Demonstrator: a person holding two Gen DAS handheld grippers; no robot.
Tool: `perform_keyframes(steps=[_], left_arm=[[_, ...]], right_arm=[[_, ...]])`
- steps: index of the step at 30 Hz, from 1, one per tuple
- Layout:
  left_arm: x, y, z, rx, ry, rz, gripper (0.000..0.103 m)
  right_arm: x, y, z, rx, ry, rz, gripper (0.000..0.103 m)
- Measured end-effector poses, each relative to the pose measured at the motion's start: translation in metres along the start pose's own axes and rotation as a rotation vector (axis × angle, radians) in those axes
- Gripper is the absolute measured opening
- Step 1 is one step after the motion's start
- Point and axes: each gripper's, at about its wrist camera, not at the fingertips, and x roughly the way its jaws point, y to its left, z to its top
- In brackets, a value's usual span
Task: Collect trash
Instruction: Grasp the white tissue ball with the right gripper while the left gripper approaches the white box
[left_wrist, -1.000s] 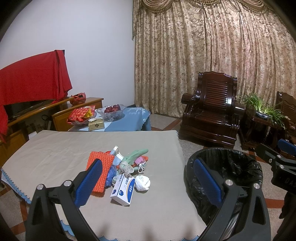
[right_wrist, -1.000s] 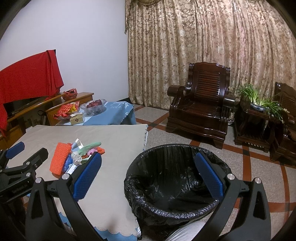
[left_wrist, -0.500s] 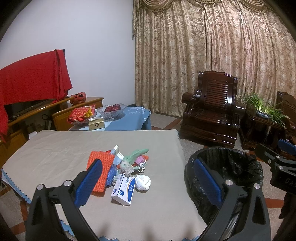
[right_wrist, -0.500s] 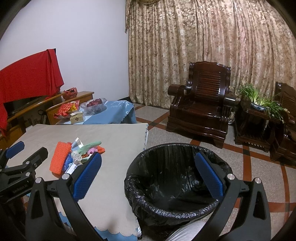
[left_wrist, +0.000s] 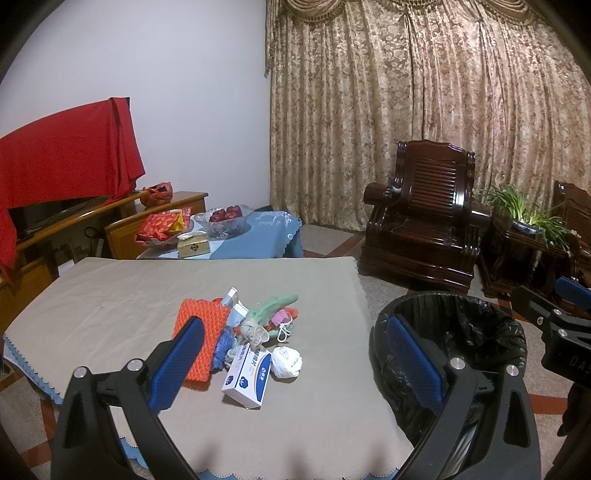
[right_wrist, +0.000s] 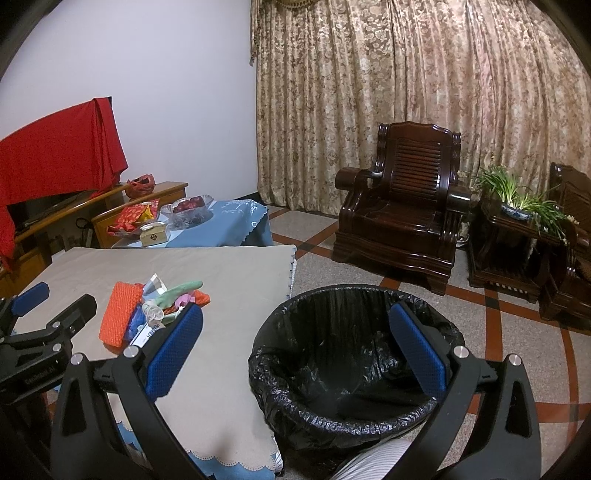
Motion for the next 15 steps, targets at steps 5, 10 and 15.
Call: perform_keyframes(steps=[5, 10, 15], left_arm=[[0.001, 0.001, -0.004, 0.000, 0.001, 0.000, 0.097], [0.007, 0.007, -0.008, -0.001, 0.003, 0.000, 0.097], [0.009, 0.028, -0.028, -0.002, 0.003, 0.009, 0.097]], right_arm=[[-0.001, 0.000, 0.000, 0.001, -0.001, 0.000, 0.098], [-0.002, -0.001, 0.001, 0.002, -0.001, 0.001, 0.098], [0.011, 0.010, -0.002, 0.000, 0.000, 0.009, 0.098]])
